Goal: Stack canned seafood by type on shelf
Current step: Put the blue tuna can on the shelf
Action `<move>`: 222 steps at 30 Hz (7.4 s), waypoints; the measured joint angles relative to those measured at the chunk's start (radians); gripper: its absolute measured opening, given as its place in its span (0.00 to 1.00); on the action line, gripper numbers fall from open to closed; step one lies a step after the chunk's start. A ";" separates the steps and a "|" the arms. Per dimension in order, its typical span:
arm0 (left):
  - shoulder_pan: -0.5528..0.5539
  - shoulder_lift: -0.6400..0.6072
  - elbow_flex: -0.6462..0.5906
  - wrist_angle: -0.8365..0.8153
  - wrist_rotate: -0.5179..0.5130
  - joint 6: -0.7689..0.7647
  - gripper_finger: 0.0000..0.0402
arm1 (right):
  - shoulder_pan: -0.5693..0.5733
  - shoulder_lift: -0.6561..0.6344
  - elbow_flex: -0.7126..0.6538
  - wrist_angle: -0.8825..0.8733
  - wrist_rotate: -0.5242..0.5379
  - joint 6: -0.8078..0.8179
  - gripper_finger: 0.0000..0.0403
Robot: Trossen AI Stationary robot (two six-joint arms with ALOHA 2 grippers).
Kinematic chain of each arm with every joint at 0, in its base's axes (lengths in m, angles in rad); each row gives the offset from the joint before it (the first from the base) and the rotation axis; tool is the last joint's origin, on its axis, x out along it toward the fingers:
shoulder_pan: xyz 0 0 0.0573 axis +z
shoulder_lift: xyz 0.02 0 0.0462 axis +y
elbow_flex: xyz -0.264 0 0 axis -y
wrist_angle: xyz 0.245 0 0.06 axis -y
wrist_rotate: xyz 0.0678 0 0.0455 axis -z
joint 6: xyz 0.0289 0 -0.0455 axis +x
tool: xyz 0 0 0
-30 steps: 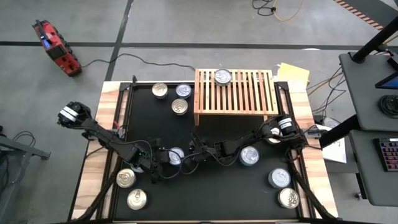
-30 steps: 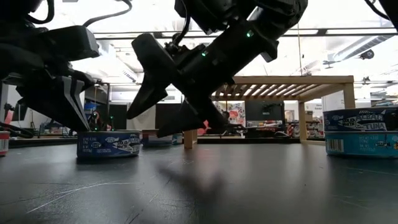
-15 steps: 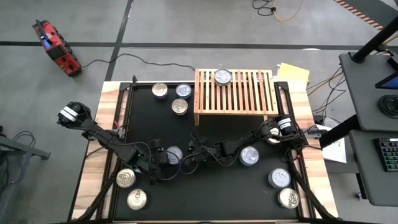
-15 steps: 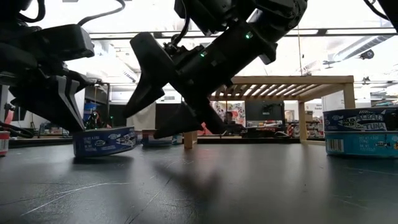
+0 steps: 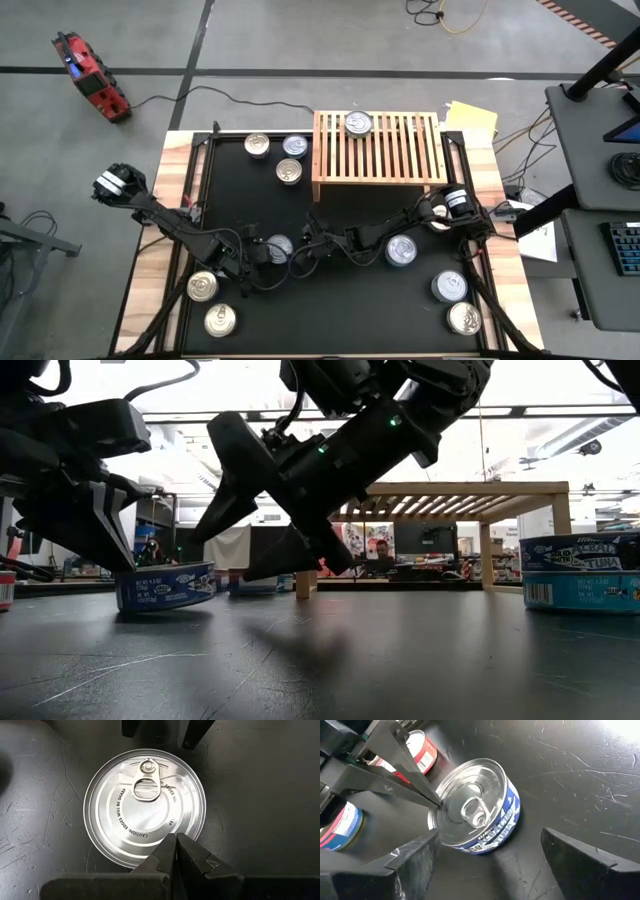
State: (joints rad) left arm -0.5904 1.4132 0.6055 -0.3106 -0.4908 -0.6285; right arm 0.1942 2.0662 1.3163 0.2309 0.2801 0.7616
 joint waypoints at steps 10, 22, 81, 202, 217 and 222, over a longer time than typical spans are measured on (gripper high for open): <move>-0.028 0.000 -0.014 0.023 -0.002 -0.020 0.00 | -0.001 0.000 0.000 0.017 0.000 -0.003 0.82; -0.032 0.001 -0.023 0.051 -0.001 -0.021 0.00 | -0.007 0.065 -0.001 0.160 -0.047 -0.043 0.85; -0.031 0.112 -0.064 0.376 -0.075 0.145 0.00 | -0.011 0.099 0.055 0.254 -0.095 -0.624 0.72; 0.147 0.051 -0.081 1.365 -0.158 0.707 0.75 | 0.040 -0.564 -0.451 0.327 -0.047 -0.760 0.32; 0.154 0.045 -0.076 1.344 -0.141 0.685 0.30 | 0.044 -0.564 -0.451 0.328 -0.041 -0.696 0.46; 0.153 0.042 -0.076 1.339 -0.197 0.662 0.30 | 0.043 -0.570 -0.451 0.325 -0.037 -0.682 0.60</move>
State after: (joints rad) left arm -0.4377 1.4552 0.5297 1.0280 -0.6878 0.0340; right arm 0.2371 1.4964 0.8650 0.5555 0.2436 0.0795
